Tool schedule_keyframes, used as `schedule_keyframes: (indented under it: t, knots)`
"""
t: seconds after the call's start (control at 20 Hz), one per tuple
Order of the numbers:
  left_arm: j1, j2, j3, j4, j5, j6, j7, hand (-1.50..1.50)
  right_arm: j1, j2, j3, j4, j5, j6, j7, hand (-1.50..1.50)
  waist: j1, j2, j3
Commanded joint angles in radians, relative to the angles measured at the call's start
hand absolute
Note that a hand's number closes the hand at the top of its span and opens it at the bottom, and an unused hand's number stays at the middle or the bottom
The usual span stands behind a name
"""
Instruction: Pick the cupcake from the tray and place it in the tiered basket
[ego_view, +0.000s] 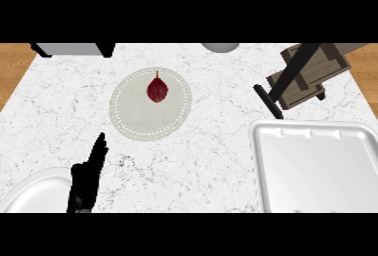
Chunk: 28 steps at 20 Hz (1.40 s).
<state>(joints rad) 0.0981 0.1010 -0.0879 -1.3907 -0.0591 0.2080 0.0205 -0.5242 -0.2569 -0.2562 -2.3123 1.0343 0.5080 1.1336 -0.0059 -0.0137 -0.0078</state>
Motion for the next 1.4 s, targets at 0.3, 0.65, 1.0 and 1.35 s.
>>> schedule_keyframes:
  t: [0.3, 0.65, 1.0, 1.35]
  knots:
    - [-0.009, -0.009, 0.004, 0.022, -0.007, 0.011, -0.012, 0.0, -0.422, -0.131, -0.067, 0.194, 0.066, 0.32, 0.15, 1.5, 0.001, -0.001, -0.001]
    - [-0.014, 0.018, -0.006, -0.031, 0.002, -0.031, 0.022, 0.0, -0.709, -0.167, -0.114, 0.508, 0.185, 0.308, 0.099, 1.5, 0.032, 0.009, 0.003]
    - [-0.021, -0.009, -0.014, -0.011, -0.014, -0.006, 0.018, 0.0, -0.803, -0.216, -0.197, 0.849, 0.261, 0.123, -0.035, 1.5, 0.032, 0.021, 0.006]
    - [-0.043, 0.0, 0.016, 0.03, -0.002, -0.02, -0.007, 0.0, -0.817, -0.259, -0.233, 1.086, 0.229, 0.019, -0.163, 1.5, 0.023, 0.019, 0.007]
